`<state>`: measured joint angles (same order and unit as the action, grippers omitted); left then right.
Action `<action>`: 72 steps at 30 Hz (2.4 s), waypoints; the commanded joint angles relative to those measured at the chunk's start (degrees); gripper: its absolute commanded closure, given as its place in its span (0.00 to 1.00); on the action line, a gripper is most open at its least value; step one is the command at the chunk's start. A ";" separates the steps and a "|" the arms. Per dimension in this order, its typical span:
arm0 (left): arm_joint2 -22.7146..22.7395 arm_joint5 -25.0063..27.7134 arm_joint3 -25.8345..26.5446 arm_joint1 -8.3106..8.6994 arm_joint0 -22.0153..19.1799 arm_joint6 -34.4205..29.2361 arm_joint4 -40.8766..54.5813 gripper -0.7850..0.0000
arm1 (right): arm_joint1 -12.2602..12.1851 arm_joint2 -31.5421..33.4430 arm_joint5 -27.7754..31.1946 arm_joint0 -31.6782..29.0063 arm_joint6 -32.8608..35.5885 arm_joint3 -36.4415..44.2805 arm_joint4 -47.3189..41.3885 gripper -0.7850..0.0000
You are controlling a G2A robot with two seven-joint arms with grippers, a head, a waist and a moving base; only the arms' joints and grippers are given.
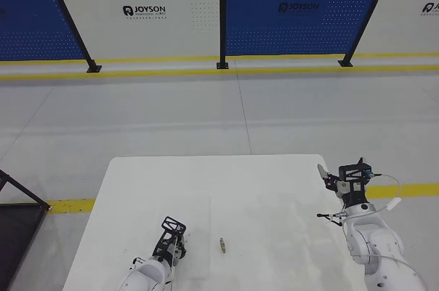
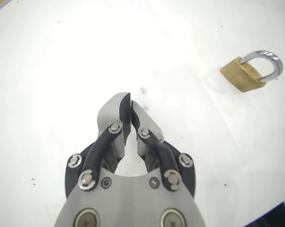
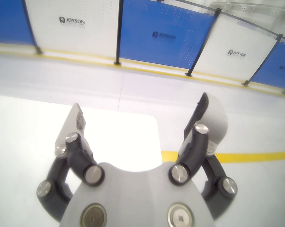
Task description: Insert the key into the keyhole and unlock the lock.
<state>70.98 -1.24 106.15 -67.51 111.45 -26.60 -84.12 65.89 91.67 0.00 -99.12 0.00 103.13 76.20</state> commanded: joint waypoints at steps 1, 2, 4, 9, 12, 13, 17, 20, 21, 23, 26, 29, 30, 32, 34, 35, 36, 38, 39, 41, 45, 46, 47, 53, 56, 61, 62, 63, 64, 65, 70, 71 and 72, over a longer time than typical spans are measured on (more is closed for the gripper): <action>0.36 -0.07 0.71 0.05 0.54 0.79 0.25 1.00 | 0.00 0.00 0.00 0.00 0.00 0.00 0.00 0.00; 0.60 0.05 1.18 0.11 0.95 1.29 0.30 1.00 | 0.00 0.00 0.00 0.00 0.00 0.00 0.00 0.00; 1.30 0.48 2.34 0.21 1.95 2.72 1.16 1.00 | 0.00 0.00 0.00 0.00 0.00 0.00 0.00 0.00; 4.59 3.87 5.49 0.72 5.72 10.32 4.70 1.00 | 0.00 0.00 0.00 0.00 0.00 0.00 0.00 0.00; 7.59 9.94 6.08 1.14 8.57 18.67 10.20 1.00 | 0.00 0.00 0.00 0.00 0.00 0.00 0.00 0.00; 8.88 12.71 5.92 1.32 9.39 22.15 12.03 1.00 | 0.00 0.00 0.00 0.00 0.00 0.00 0.00 0.00; 13.39 26.11 2.33 2.15 11.65 33.84 17.11 1.00 | 0.00 0.00 0.00 0.00 0.00 0.00 0.00 0.00; 15.87 35.22 -1.20 2.64 11.83 42.66 18.92 1.00 | 0.04 -0.31 0.20 -0.08 -0.26 0.19 0.46 0.00; 16.50 37.05 -2.28 2.73 11.69 45.27 19.10 1.00 | 0.06 -0.64 0.39 -0.33 -0.49 0.40 1.16 0.00; 17.04 40.23 -4.51 2.85 11.44 49.62 19.17 1.00 | 0.14 -1.63 0.19 -1.12 -0.83 1.26 3.14 0.00; 17.61 43.10 -7.24 2.94 10.87 55.74 18.18 1.00 | 0.25 -3.76 0.00 -3.07 -1.27 3.13 7.18 0.00; 17.69 45.34 -9.87 2.98 10.23 61.20 16.87 1.00 | 0.20 -6.44 1.95 -5.65 -2.45 5.34 12.44 0.00; 17.76 45.29 -10.69 2.97 9.84 62.54 16.43 1.00 | 0.10 -7.47 3.54 -6.70 -2.83 5.83 14.99 0.00; 17.33 45.33 -11.94 2.90 9.16 65.09 15.45 1.00 | -0.12 -9.23 6.07 -8.38 -3.20 6.34 19.99 0.00; 17.01 46.63 -13.32 2.94 8.46 66.93 14.37 1.00 | -0.29 -10.98 7.19 -10.12 -3.54 6.11 25.20 0.00; 17.03 46.75 -13.94 2.95 8.05 67.81 14.09 1.00 | -0.33 -12.21 7.32 -11.31 -4.26 5.80 27.65 0.00; 16.89 46.98 -14.48 2.95 7.71 68.55 13.82 1.00 | -0.35 -13.15 7.31 -11.99 -4.78 5.72 29.58 0.00; 16.58 48.11 -15.56 2.97 6.95 69.46 13.81 1.00 | -0.38 -15.40 7.93 -12.89 -5.00 5.32 33.19 0.00; 16.54 48.41 -15.96 2.99 6.62 69.77 13.79 1.00 | -0.37 -16.40 8.04 -13.25 -5.16 5.04 34.55 0.00; 16.46 48.65 -16.40 3.01 6.31 70.05 13.62 1.00 | -0.36 -18.19 7.88 -13.75 -5.16 4.38 37.40 0.00; 16.46 48.65 -16.40 3.01 6.31 70.05 13.62 1.00 | -0.34 -18.34 7.67 -13.77 -5.10 4.38 37.63 0.00; 16.46 48.65 -16.40 3.01 6.31 70.05 13.62 1.00 | -0.34 -18.34 7.67 -13.77 -5.10 4.38 37.63 0.00; 16.46 48.65 -16.40 3.01 6.31 70.05 13.62 1.00 | -0.34 -18.34 7.67 -13.77 -5.10 4.38 37.63 0.00; 16.46 48.65 -16.40 3.01 6.31 70.05 13.62 1.00 | -0.34 -18.34 7.67 -13.77 -5.10 4.38 37.63 0.00; 16.46 48.65 -16.40 3.01 6.31 70.05 13.62 1.00 | -0.36 -18.77 8.04 -13.63 -5.39 3.97 38.16 0.00; 16.05 47.86 -16.17 2.93 5.65 68.30 15.28 1.00 | -0.11 -24.19 11.06 -12.51 -2.99 2.67 43.03 0.00; 16.12 47.85 -16.09 2.94 5.68 68.31 15.69 1.00 | 0.04 -25.64 11.57 -11.95 -2.11 2.32 43.90 0.00; 16.22 47.78 -16.09 2.95 5.82 68.37 15.98 1.00 | 0.20 -27.16 11.99 -11.43 -1.37 1.76 44.70 0.00; 16.31 47.69 -16.04 2.95 5.93 68.46 16.09 1.00 | 0.31 -28.19 12.44 -11.00 -1.00 1.37 45.14 0.00; 16.42 47.58 -16.01 2.97 6.11 68.58 16.17 1.00 | 0.54 -30.22 13.48 -10.09 -0.77 0.47 45.81 0.00; 16.42 47.58 -16.01 2.97 6.11 68.58 16.17 1.00 | 1.64 -35.73 16.23 -6.51 0.12 -3.02 42.44 0.00; 16.42 47.58 -16.01 2.97 6.11 68.58 16.17 1.00 | 1.84 -36.14 17.03 -5.59 0.53 -3.68 40.81 0.00; 16.42 47.58 -16.01 2.97 6.11 68.58 16.17 1.00 | 2.07 -36.61 17.51 -4.81 1.19 -4.24 39.22 0.00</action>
<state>87.39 46.33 90.14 -64.55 117.56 41.98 -67.95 67.75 55.50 16.79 -104.87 0.53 99.54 117.50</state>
